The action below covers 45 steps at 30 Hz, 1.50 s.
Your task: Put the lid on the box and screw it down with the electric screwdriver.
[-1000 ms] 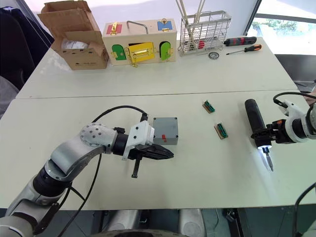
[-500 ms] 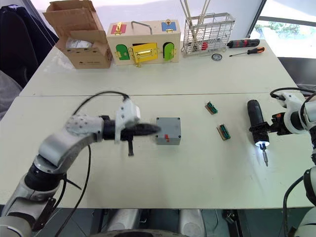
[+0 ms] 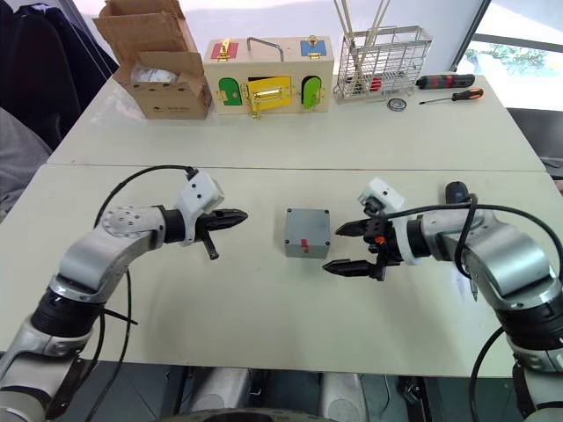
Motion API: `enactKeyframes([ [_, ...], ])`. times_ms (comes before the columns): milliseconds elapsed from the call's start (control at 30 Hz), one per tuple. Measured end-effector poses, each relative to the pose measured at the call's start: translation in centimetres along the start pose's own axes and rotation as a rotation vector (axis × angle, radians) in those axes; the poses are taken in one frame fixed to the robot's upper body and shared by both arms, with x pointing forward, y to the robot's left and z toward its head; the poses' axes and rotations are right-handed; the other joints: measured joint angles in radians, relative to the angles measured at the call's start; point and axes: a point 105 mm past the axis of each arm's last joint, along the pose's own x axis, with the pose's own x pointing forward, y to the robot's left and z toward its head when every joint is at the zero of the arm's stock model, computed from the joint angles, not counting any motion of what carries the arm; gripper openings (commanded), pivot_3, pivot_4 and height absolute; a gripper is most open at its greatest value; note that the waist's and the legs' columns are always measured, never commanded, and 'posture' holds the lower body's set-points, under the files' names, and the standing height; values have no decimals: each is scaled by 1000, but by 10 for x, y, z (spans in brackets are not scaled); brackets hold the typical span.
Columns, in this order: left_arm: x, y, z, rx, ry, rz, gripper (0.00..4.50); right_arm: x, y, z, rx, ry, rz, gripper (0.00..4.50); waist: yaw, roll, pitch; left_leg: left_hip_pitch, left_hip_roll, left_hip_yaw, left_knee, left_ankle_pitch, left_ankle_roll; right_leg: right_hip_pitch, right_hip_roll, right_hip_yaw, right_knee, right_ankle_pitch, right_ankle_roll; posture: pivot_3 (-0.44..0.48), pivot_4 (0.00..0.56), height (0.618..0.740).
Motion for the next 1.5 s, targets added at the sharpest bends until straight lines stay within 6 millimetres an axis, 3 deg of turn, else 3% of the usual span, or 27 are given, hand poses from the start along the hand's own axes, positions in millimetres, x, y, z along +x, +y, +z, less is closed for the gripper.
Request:
enactKeyframes([
  [300,36,-36,1,-22,-26,-143,0,22,2,-10,40,-1,-43,4473,-2,0,0,0,2,1,-2,1,-2,-3,1,0,1,0,0,0,150,734],
  [467,52,-30,-3,-22,0,-130,0,27,8,-14,89,8,-47,4473,1,0,0,0,1,1,-2,1,-2,-3,1,0,1,0,0,0,150,734],
  [667,67,-20,5,28,-17,-109,0,35,43,-10,97,0,87,4473,3,0,0,0,1,1,-1,1,-2,-2,1,0,1,0,0,0,150,734],
  [833,65,-15,-6,45,15,-85,0,21,33,-12,50,45,1,4473,2,0,0,0,1,1,-2,1,-2,-3,1,0,1,0,0,0,150,734],
  [967,30,0,-23,46,79,-27,0,-11,-8,-16,-59,129,-182,4473,-18,0,0,0,1,2,-2,1,-2,-4,2,0,1,0,0,0,150,734],
  [1100,13,-26,-22,40,81,-125,0,-4,-21,-10,-130,90,-188,4473,-24,0,0,0,2,2,-2,1,-2,-3,1,0,1,0,0,0,150,734],
  [1233,16,-53,-18,-14,49,-213,0,13,-20,-8,-174,64,-124,4473,-19,0,0,0,2,2,-2,1,-2,-3,1,0,1,0,0,0,150,734],
  [1367,28,-58,-10,-29,10,-201,0,22,-11,-9,-199,61,-53,4473,-21,0,0,0,2,2,-2,1,-2,-3,1,0,1,0,0,0,150,734],
  [1500,42,-46,-16,-26,49,-142,0,21,1,-11,-173,63,6,4473,-20,0,0,0,2,1,-2,1,-2,-3,2,0,1,0,0,0,150,734],
])
